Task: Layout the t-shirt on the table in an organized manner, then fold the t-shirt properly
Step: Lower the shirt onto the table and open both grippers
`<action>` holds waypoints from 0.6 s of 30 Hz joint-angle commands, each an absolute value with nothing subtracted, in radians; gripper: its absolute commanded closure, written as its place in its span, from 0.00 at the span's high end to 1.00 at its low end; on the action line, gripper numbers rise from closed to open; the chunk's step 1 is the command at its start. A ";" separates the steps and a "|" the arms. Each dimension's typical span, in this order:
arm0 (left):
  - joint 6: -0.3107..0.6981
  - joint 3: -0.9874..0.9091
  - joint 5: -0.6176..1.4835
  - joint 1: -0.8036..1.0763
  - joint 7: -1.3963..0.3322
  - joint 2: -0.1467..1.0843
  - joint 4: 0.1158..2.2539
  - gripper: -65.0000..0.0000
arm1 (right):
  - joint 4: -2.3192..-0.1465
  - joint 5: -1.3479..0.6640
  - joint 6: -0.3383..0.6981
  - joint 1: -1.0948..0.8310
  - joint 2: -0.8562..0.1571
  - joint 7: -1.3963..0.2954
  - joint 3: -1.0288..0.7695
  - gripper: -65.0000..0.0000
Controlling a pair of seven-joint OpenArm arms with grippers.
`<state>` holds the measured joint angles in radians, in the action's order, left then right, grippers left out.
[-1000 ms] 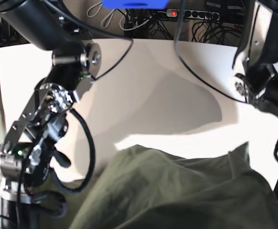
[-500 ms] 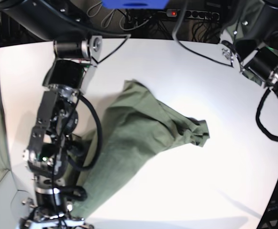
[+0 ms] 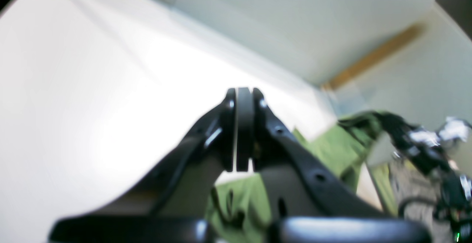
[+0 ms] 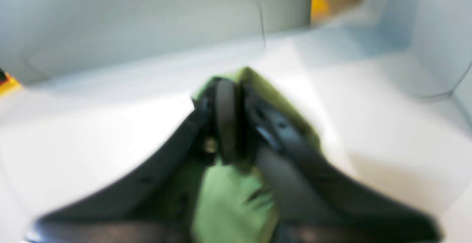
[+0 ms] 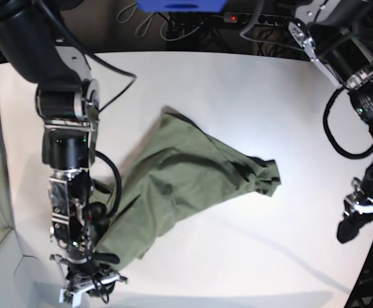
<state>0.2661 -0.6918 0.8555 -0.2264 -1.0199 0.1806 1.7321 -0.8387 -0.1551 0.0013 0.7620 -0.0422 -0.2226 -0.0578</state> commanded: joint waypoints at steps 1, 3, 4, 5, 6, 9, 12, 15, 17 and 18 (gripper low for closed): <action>0.272 -0.696 0.874 -0.222 -0.997 0.197 1.751 0.04 | -0.835 -0.156 0.005 0.809 -0.056 -0.183 -0.061 0.29; 0.272 -0.694 0.866 -0.193 -0.997 0.197 1.751 0.12 | -0.814 -0.156 0.005 0.808 -0.058 -0.177 -0.064 0.44; 0.272 -0.693 0.866 -0.179 -0.997 0.193 1.758 0.17 | -0.819 -0.156 0.005 0.805 -0.058 -0.177 -0.064 0.51; 0.272 -0.693 0.872 -0.154 -0.997 0.189 1.761 0.22 | -0.842 -0.157 0.005 0.797 -0.058 -0.183 -0.065 0.56; 0.274 -0.693 0.877 -0.125 -0.997 0.189 1.761 0.27 | -0.874 -0.159 0.005 0.768 -0.058 -0.188 -0.067 0.60; 0.274 -0.676 0.875 -0.039 -0.997 0.186 1.776 0.43 | -1.089 -0.159 0.004 0.634 -0.076 -0.185 -0.088 0.63; 0.269 -0.602 0.863 0.002 -0.989 0.188 1.761 0.51 | -1.218 -0.159 0.004 0.545 -0.074 -0.185 -0.094 0.63; 0.268 -0.484 0.823 0.035 -0.989 0.186 1.762 0.56 | -1.353 -0.159 0.004 0.429 -0.079 -0.189 -0.094 0.63; 0.268 -0.372 0.783 0.041 -0.987 0.186 1.761 0.57 | -1.422 -0.159 0.002 0.344 -0.081 -0.189 -0.094 0.63; 0.266 -0.320 0.762 0.038 -0.987 0.185 1.759 0.57 | -1.440 -0.159 0.002 0.314 -0.088 -0.189 -0.094 0.63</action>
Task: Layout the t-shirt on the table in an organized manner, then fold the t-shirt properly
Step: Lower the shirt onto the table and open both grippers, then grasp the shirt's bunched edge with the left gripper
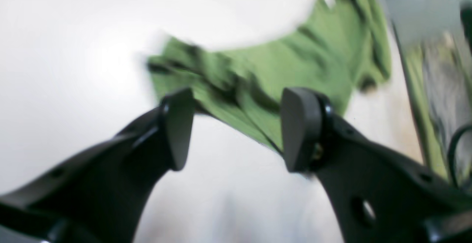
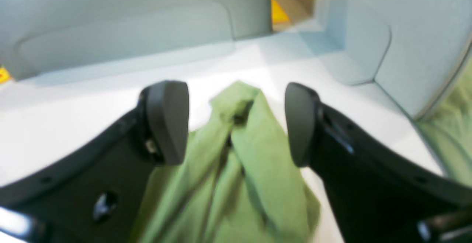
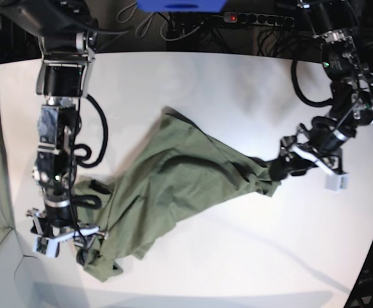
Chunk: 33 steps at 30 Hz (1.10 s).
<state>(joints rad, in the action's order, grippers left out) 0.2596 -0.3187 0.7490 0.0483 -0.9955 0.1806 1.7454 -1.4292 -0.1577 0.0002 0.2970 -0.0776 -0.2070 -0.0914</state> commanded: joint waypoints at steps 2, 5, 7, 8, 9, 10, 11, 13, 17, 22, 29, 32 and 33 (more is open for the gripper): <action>0.266 -0.186 0.699 0.035 -0.983 0.176 1.758 0.57 | -1.472 -0.159 0.002 0.246 -0.097 -0.185 -0.094 0.63; 0.266 -0.048 0.601 0.042 -0.938 0.136 1.776 0.57 | -1.527 -0.159 0.002 0.136 -0.099 -0.185 -0.127 0.63; 0.266 -0.001 0.529 0.050 -0.921 0.096 1.765 0.57 | -1.540 -0.159 0.004 0.082 -0.094 -0.185 -0.179 0.63; 0.266 0.012 0.493 0.061 -0.917 0.077 1.755 0.57 | -1.543 -0.159 0.005 0.064 -0.094 -0.185 -0.197 0.63; 0.266 0.015 0.466 0.071 -0.917 0.061 1.753 0.57 | -1.547 -0.159 0.005 0.048 -0.094 -0.185 -0.208 0.63; 0.266 0.019 0.429 0.082 -0.917 0.039 1.751 0.57 | -1.547 -0.160 0.005 0.021 -0.094 -0.185 -0.223 0.63; 0.266 0.021 0.400 0.090 -0.917 0.016 1.751 0.57 | -1.549 -0.160 0.005 0.005 -0.097 -0.185 -0.234 0.63; 0.266 0.022 0.349 0.105 -0.917 -0.028 1.750 0.57 | -1.549 -0.160 0.005 -0.016 -0.099 -0.185 -0.255 0.63; 0.266 0.022 0.289 0.142 -0.915 -0.104 1.771 0.57 | -1.549 -0.160 0.007 -0.065 -0.099 -0.185 -0.289 0.63; 0.266 0.024 0.252 0.194 -0.915 -0.157 1.784 0.56 | -1.549 -0.160 0.007 -0.102 -0.097 -0.185 -0.300 0.63; 0.265 0.015 0.242 0.294 -0.727 -0.157 1.776 0.56 | -1.549 -0.160 0.007 -0.120 -0.099 -0.189 -0.300 0.63; 0.266 0.013 0.278 0.320 -0.657 -0.145 1.764 0.56 | -1.549 -0.160 0.007 -0.120 -0.097 -0.189 -0.297 0.63; 0.266 0.008 0.311 0.326 -0.638 -0.137 1.747 0.56 | -1.549 -0.160 0.007 -0.120 -0.099 -0.189 -0.294 0.63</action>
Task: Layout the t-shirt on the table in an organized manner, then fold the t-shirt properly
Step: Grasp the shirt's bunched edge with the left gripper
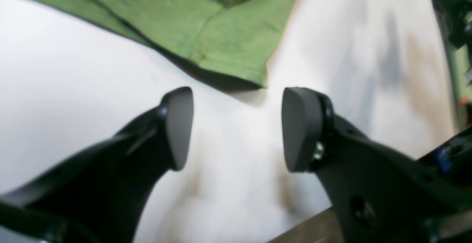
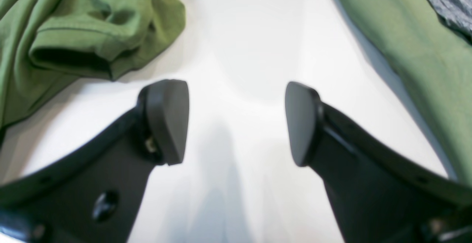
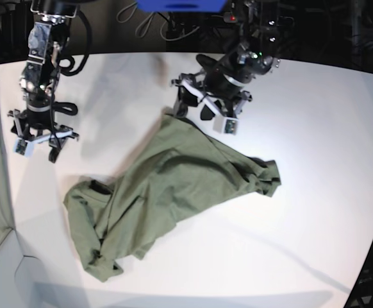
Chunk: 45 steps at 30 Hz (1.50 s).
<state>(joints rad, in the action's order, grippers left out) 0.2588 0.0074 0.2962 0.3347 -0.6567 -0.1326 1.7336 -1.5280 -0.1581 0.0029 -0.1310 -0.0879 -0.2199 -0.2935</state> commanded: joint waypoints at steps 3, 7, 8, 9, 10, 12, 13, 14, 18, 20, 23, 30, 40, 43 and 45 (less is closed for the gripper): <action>0.266 -0.039 0.443 0.315 -0.608 -0.120 1.682 0.56 | -1.547 -0.160 0.007 -0.120 -0.097 -0.189 -0.294 0.63; 0.266 -0.119 0.584 0.272 -0.608 -0.119 1.592 0.56 | -1.546 -0.160 0.007 -0.120 -0.099 -0.191 -0.292 0.63; 0.266 -0.127 0.596 0.266 -0.607 -0.119 1.580 0.56 | -1.544 -0.160 0.007 -0.120 -0.099 -0.191 -0.292 0.63; 0.266 -0.127 0.598 0.260 -0.605 -0.119 1.573 0.56 | -1.543 -0.160 0.007 -0.120 -0.099 -0.191 -0.292 0.63; 0.266 -0.127 0.596 0.255 -0.605 -0.120 1.570 0.56 | -1.541 -0.160 0.007 -0.120 -0.099 -0.191 -0.292 0.63; 0.266 -0.125 0.596 0.245 -0.607 -0.124 1.564 0.56 | -1.540 -0.160 0.007 -0.120 -0.099 -0.191 -0.292 0.63; 0.266 -0.125 0.596 0.239 -0.607 -0.127 1.555 0.56 | -1.540 -0.160 0.007 -0.119 -0.099 -0.191 -0.292 0.63; 0.266 -0.125 0.596 0.229 -0.608 -0.128 1.544 0.56 | -1.540 -0.160 0.007 -0.117 -0.099 -0.191 -0.292 0.63; 0.266 -0.125 0.596 0.200 -0.604 -0.130 1.480 0.56 | -1.540 -0.160 0.007 -0.113 -0.099 -0.191 -0.291 0.63; 0.266 -0.125 0.596 0.183 -0.604 -0.130 1.440 0.56 | -1.540 -0.160 0.007 -0.111 -0.099 -0.191 -0.291 0.63; 0.266 -0.110 0.596 0.174 -0.602 -0.130 1.409 0.56 | -1.540 -0.159 0.007 -0.111 -0.101 -0.191 -0.291 0.63; 0.266 -0.047 0.596 0.170 -0.602 -0.130 1.411 0.56 | -1.538 -0.159 0.007 -0.110 -0.101 -0.191 -0.291 0.63; 0.269 -0.047 0.604 0.133 -0.602 -0.131 1.385 0.30 | -1.538 -0.159 0.007 -0.110 -0.101 -0.191 -0.291 0.63; 0.269 -0.048 0.605 0.133 -0.602 -0.140 1.388 0.25 | -1.537 -0.159 0.007 -0.110 -0.101 -0.191 -0.291 0.63; 0.269 -0.053 0.605 0.133 -0.601 -0.147 1.392 0.17 | -1.537 -0.159 0.007 -0.110 -0.101 -0.191 -0.291 0.63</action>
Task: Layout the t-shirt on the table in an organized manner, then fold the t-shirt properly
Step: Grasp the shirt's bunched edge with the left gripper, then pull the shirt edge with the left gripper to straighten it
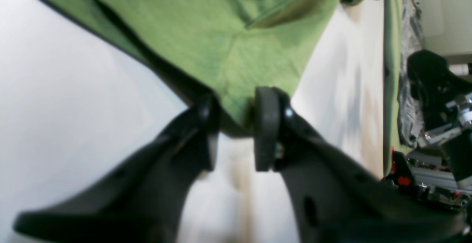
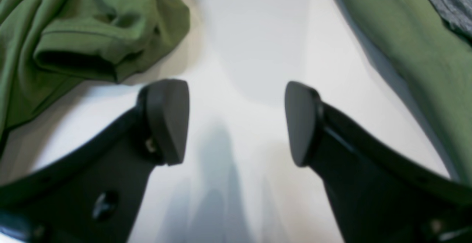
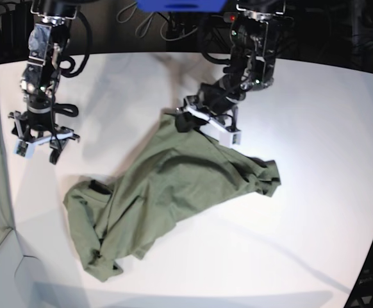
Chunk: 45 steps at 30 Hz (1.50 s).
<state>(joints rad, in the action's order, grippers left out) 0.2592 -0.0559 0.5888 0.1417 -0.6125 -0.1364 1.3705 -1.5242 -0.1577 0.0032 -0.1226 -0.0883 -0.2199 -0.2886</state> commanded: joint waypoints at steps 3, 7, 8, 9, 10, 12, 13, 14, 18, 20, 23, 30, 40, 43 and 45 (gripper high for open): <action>0.266 -0.056 0.605 0.127 -0.601 -0.150 1.409 0.00 | -1.537 -0.159 0.007 -0.110 -0.101 -0.191 -0.291 0.63; 0.266 -0.056 0.605 0.096 -0.605 -0.147 1.486 0.00 | -1.537 -0.159 0.008 -0.110 -0.104 -0.191 -0.291 0.63; 0.266 -0.050 0.605 0.088 -0.610 -0.143 1.529 0.00 | -1.537 -0.159 0.008 -0.110 -0.110 -0.191 -0.291 0.63; 0.266 -0.047 0.605 0.079 -0.611 -0.143 1.584 0.01 | -1.537 -0.159 0.008 -0.110 -0.111 -0.191 -0.291 0.63; 0.266 -0.045 0.605 0.073 -0.611 -0.142 1.638 0.01 | -1.537 -0.159 0.008 -0.110 -0.111 -0.191 -0.291 0.63; 0.266 -0.045 0.596 0.047 -0.613 -0.142 1.739 0.01 | -1.537 -0.159 0.008 -0.110 -0.111 -0.191 -0.291 0.63; 0.266 -0.048 0.596 0.028 -0.613 -0.140 1.776 0.01 | -1.537 -0.159 0.008 -0.110 -0.111 -0.191 -0.291 0.63; 0.265 -0.053 0.596 0.007 -0.613 -0.140 1.810 0.01 | -1.537 -0.159 0.008 -0.110 -0.111 -0.191 -0.291 0.63; 0.265 -0.061 0.584 -0.125 -0.613 -0.102 1.825 0.01 | -1.537 -0.159 0.008 -0.116 -0.113 -0.191 -0.291 0.63; 0.265 -0.076 0.558 -0.180 -0.613 -0.097 1.791 0.01 | -1.537 -0.157 0.008 -0.119 -0.113 -0.191 -0.298 0.63; 0.265 -0.110 0.544 -0.275 -0.604 -0.090 1.721 0.01 | -1.540 -0.156 0.008 -0.142 -0.114 -0.191 -0.300 0.63; 0.265 -0.220 0.544 -0.573 -0.601 -0.042 1.437 0.01 | -1.547 -0.156 0.008 -0.189 -0.124 -0.188 -0.300 0.63; 0.265 -0.231 0.544 -0.894 -0.317 0.070 0.832 0.01 | -1.544 -0.156 0.007 -0.213 -0.113 -0.189 -0.295 0.63; 0.265 -0.231 0.544 -0.967 -0.226 0.085 0.653 0.01 | -1.543 -0.156 0.007 -0.213 -0.090 -0.189 -0.300 0.63; 0.265 -0.231 0.544 -0.995 -0.151 0.085 0.565 0.01 | -1.543 -0.156 0.007 -0.223 -0.087 -0.189 -0.300 0.63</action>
